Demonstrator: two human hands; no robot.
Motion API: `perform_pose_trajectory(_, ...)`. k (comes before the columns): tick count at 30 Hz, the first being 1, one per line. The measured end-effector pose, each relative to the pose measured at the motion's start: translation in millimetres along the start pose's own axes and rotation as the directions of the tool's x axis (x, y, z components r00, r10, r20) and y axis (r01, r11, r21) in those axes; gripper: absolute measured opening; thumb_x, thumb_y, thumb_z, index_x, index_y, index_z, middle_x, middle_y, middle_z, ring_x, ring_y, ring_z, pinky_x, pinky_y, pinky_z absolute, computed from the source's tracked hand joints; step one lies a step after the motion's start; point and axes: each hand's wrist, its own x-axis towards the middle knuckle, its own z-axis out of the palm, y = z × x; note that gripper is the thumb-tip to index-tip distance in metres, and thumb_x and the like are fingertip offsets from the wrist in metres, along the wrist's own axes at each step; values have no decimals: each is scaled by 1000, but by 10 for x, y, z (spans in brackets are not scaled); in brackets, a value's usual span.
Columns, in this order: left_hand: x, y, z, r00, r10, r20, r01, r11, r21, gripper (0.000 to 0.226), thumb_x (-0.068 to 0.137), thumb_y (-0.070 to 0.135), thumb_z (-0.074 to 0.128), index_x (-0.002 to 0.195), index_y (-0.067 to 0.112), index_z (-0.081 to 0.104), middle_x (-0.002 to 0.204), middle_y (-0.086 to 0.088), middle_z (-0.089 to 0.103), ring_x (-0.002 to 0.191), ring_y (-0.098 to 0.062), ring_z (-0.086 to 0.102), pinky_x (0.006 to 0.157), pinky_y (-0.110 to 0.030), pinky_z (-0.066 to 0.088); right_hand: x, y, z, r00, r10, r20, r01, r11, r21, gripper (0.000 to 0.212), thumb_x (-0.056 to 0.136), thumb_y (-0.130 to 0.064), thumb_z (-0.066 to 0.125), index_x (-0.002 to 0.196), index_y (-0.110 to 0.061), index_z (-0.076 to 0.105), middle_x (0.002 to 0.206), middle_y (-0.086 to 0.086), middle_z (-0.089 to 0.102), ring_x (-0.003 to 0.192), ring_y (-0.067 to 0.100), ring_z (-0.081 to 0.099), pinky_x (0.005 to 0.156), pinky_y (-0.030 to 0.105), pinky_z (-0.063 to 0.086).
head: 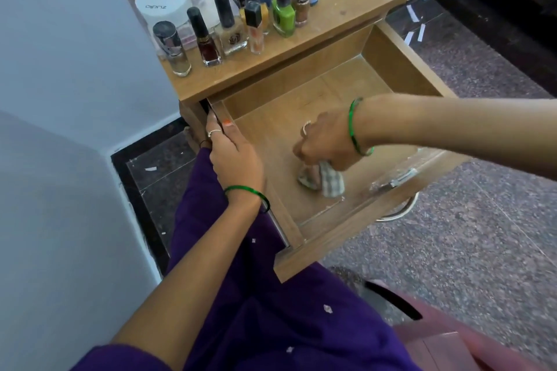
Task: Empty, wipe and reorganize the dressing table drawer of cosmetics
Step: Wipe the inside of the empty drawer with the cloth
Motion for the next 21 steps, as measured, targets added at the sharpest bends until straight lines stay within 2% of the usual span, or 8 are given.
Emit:
perform_pose_trajectory(3,25,-25,4,1000,4,18,-5,1000,26,43,102,27,27,144,19,33,70,11,53,59,-3,50,56,-19,40,-90,34,-32,998,-39,-59,51,972,229,48,83,-6,48,122,-32,59,112,0,62,102,22,57,79,30,48)
perform_pose_trajectory(6,9,1,-4,1000,2,20,-2,1000,16,42,102,27,27,144,20,33,67,9,52,56,-5,49,54,-23,40,-8,-158,51,995,-92,-33,97,910,404,43,84,-7,51,121,-28,59,111,1,65,100,20,61,89,35,51)
perform_pose_trajectory(10,20,-11,-4,1000,23,17,-23,999,31,43,102,28,26,143,19,33,67,9,52,56,-6,48,56,-27,38,10,-325,154,999,-30,19,17,876,483,39,86,-6,50,121,-22,58,117,3,63,101,20,58,81,25,45)
perform_pose_trajectory(12,14,-31,7,1000,25,17,-26,999,29,43,102,28,26,144,19,33,67,10,51,55,-3,48,56,-24,40,-21,-231,166,988,37,151,-96,910,404,34,90,-14,50,123,-19,56,117,4,62,96,20,56,79,24,41)
perform_pose_trajectory(15,11,-45,9,1000,24,21,-24,1000,17,42,102,28,27,143,18,33,69,11,52,54,2,49,55,-16,41,-129,-4,112,889,257,379,-299,953,56,32,91,-25,51,120,-14,59,109,3,64,99,25,61,91,31,48)
perform_pose_trajectory(17,25,-41,3,999,25,24,-26,1000,16,43,102,28,27,143,17,33,73,9,55,58,0,50,59,-21,44,-240,117,28,828,380,412,-389,919,-67,26,94,-24,48,115,-14,60,93,0,60,86,23,57,81,29,47)
perform_pose_trajectory(19,33,-35,4,999,30,27,-30,999,15,43,102,28,27,143,17,34,74,10,56,61,-2,52,61,-22,44,-294,205,-47,856,389,341,-408,913,-18,22,93,-22,45,106,-14,61,87,0,57,65,20,51,58,25,45)
perform_pose_trajectory(21,30,-23,6,999,24,27,-24,1000,16,43,103,28,27,144,17,33,80,12,57,67,-3,54,65,-23,44,-275,245,-69,917,322,236,-362,921,147,13,90,-22,46,86,-17,57,78,-1,55,56,17,44,49,23,42)
